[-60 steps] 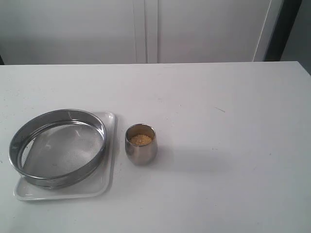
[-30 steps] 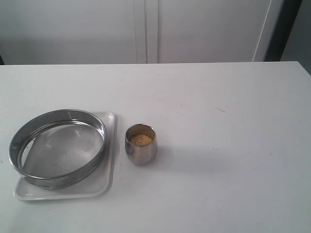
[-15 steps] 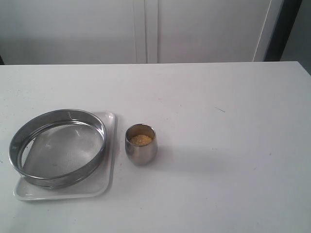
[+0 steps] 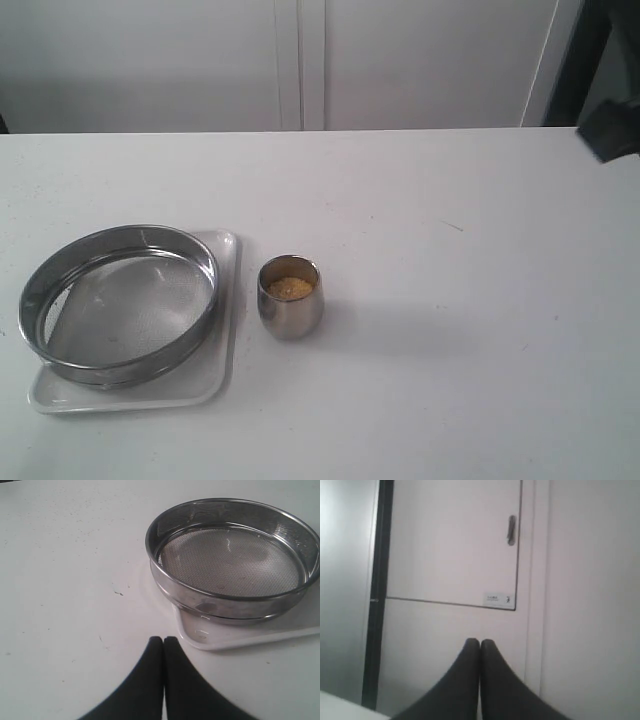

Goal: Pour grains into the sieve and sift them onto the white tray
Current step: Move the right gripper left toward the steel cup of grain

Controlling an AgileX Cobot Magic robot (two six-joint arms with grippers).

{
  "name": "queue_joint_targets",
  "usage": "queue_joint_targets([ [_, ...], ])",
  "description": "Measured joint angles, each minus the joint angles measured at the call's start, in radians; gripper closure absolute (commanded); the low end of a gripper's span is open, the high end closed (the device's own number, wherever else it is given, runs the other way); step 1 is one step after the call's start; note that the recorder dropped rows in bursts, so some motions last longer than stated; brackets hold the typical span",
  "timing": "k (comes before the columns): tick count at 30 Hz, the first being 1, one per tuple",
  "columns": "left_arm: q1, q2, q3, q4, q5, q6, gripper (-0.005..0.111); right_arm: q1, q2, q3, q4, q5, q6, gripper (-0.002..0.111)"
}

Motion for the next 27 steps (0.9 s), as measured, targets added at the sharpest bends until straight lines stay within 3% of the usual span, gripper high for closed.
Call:
queue_joint_targets([
  [14,0.0,0.0,0.0,0.0,0.0,0.0,0.107,0.004,0.33,-0.028,-0.208,-0.155,0.048,0.108],
  [27,0.0,0.0,0.0,0.0,0.0,0.0,0.107,0.119,0.54,-0.128,-0.354,-0.189,0.051,0.108],
])
